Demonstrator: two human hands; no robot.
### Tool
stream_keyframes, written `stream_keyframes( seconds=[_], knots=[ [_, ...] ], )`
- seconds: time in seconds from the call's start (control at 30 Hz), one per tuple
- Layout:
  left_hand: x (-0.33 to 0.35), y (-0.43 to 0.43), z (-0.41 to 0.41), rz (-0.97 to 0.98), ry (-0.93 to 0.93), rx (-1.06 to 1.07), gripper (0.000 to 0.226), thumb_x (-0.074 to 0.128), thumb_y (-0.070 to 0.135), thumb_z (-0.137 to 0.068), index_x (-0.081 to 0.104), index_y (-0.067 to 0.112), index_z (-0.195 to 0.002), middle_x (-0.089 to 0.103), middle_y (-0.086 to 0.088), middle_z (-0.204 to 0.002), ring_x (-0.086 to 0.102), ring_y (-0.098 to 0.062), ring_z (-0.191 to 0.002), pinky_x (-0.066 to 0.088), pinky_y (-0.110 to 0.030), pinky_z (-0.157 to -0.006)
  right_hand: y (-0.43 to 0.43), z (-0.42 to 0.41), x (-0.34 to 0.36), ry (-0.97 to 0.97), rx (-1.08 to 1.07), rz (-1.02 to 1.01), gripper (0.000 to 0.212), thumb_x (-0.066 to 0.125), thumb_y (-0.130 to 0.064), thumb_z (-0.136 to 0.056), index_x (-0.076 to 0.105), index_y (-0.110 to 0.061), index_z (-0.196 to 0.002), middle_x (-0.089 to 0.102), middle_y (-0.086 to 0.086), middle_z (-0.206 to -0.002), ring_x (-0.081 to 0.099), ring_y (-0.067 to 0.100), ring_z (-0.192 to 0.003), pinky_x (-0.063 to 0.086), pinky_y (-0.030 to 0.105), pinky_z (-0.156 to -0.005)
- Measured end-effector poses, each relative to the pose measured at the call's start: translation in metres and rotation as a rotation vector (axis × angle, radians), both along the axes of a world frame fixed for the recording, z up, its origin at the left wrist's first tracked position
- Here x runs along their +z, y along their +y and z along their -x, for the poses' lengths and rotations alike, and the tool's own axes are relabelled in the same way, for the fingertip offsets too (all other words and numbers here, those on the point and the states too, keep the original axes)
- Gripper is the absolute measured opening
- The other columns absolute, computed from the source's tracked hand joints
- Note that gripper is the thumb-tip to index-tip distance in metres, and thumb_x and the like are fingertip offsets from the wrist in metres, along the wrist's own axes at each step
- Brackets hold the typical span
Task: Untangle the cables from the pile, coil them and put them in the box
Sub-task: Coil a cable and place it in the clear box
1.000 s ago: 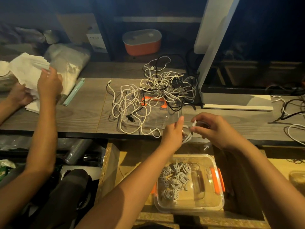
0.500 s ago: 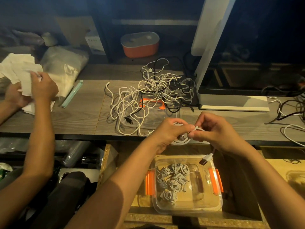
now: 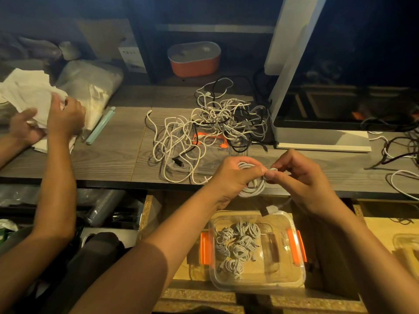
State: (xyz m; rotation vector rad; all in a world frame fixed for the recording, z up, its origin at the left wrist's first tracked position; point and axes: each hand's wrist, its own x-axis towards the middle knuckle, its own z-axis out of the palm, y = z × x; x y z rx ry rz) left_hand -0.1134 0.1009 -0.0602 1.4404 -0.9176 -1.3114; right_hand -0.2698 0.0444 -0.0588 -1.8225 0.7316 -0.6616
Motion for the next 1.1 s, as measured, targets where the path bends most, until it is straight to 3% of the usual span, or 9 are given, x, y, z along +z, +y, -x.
stream_keyframes(
  seconds=[0.13,0.27,0.37,0.5,0.7,0.8,0.87,0.93,1.1],
  knots=[
    [0.011,0.000,-0.009,-0.049,-0.159,-0.176,0.019,0.067,0.010,-0.084,0.063,0.025,-0.073,0.059,0.006,-0.070,0.053,0.000,-0.065,0.043,-0.015,-0.063,0.004,0.005,-0.003,0.005,0.045,-0.031,0.032,0.065,-0.056,-0.075,0.061,-0.026,-0.086,0.062,-0.002,-0.085,0.061,0.016,-0.080,0.054,0.031,-0.069],
    [0.026,0.000,-0.015,-0.113,-0.283,-0.317,0.016,0.067,0.008,-0.082,0.062,0.021,-0.073,0.055,0.005,-0.065,0.050,0.003,-0.054,0.040,-0.010,-0.049,0.009,0.006,-0.005,0.109,0.092,0.025,0.020,0.060,-0.044,-0.079,0.056,-0.026,-0.087,0.059,-0.007,-0.082,0.059,0.005,-0.082,0.050,0.016,-0.067],
    [0.025,0.000,-0.008,-0.061,-0.514,-0.315,0.011,0.070,0.015,-0.077,0.063,0.022,-0.072,0.057,0.009,-0.067,0.050,-0.001,-0.060,0.041,-0.011,-0.053,0.005,0.011,-0.010,0.185,0.128,0.219,0.019,0.052,-0.054,-0.083,0.052,-0.035,-0.087,0.058,-0.014,-0.087,0.059,0.006,-0.085,0.052,0.020,-0.067],
    [0.008,0.004,0.006,0.016,-0.672,-0.164,0.005,0.070,0.023,-0.076,0.067,0.026,-0.074,0.062,0.004,-0.069,0.059,-0.014,-0.068,0.048,-0.026,-0.062,0.006,0.017,-0.020,0.159,0.068,0.340,0.016,0.049,-0.049,-0.084,0.051,-0.033,-0.087,0.059,-0.011,-0.085,0.058,0.009,-0.081,0.053,0.030,-0.066],
    [-0.017,0.009,0.016,-0.031,-0.541,0.036,0.007,0.069,0.018,-0.076,0.068,0.024,-0.072,0.069,-0.001,-0.077,0.061,-0.016,-0.070,0.049,-0.026,-0.063,0.014,0.016,-0.036,0.189,0.001,0.383,0.014,0.049,-0.039,-0.083,0.054,-0.026,-0.087,0.055,-0.016,-0.081,0.058,0.008,-0.073,0.053,0.039,-0.059],
    [-0.020,0.008,0.004,-0.091,-0.324,-0.154,0.006,0.069,0.015,-0.082,0.068,0.020,-0.080,0.065,0.006,-0.078,0.055,-0.003,-0.069,0.043,-0.014,-0.064,0.012,0.020,-0.031,0.202,0.033,0.300,0.038,0.048,-0.063,-0.082,0.056,-0.026,-0.087,0.059,-0.012,-0.081,0.060,0.010,-0.074,0.054,0.040,-0.061],
    [-0.018,0.008,-0.006,-0.102,-0.222,-0.279,0.010,0.073,0.018,-0.080,0.067,0.025,-0.075,0.063,0.011,-0.075,0.055,0.004,-0.068,0.043,-0.013,-0.067,0.010,0.023,-0.028,0.226,0.092,0.230,0.035,0.048,-0.068,-0.078,0.056,-0.035,-0.085,0.062,-0.011,-0.085,0.062,0.010,-0.080,0.055,0.040,-0.067],
    [-0.016,0.007,-0.011,-0.120,-0.262,-0.378,0.012,0.075,0.023,-0.078,0.066,0.029,-0.072,0.062,0.012,-0.072,0.054,0.005,-0.066,0.042,-0.016,-0.067,0.011,0.023,-0.027,0.216,0.136,0.164,0.030,0.054,-0.063,-0.077,0.059,-0.034,-0.083,0.062,-0.010,-0.086,0.061,0.012,-0.083,0.054,0.042,-0.070],
    [-0.008,0.002,-0.020,-0.124,-0.358,-0.605,0.009,0.070,0.026,-0.083,0.064,0.029,-0.077,0.061,0.007,-0.078,0.051,0.003,-0.070,0.041,-0.016,-0.068,0.016,0.019,-0.026,0.082,0.190,-0.064,0.042,0.062,-0.065,-0.074,0.064,-0.023,-0.079,0.059,-0.003,-0.087,0.060,0.018,-0.083,0.052,0.030,-0.072]
  ],
)
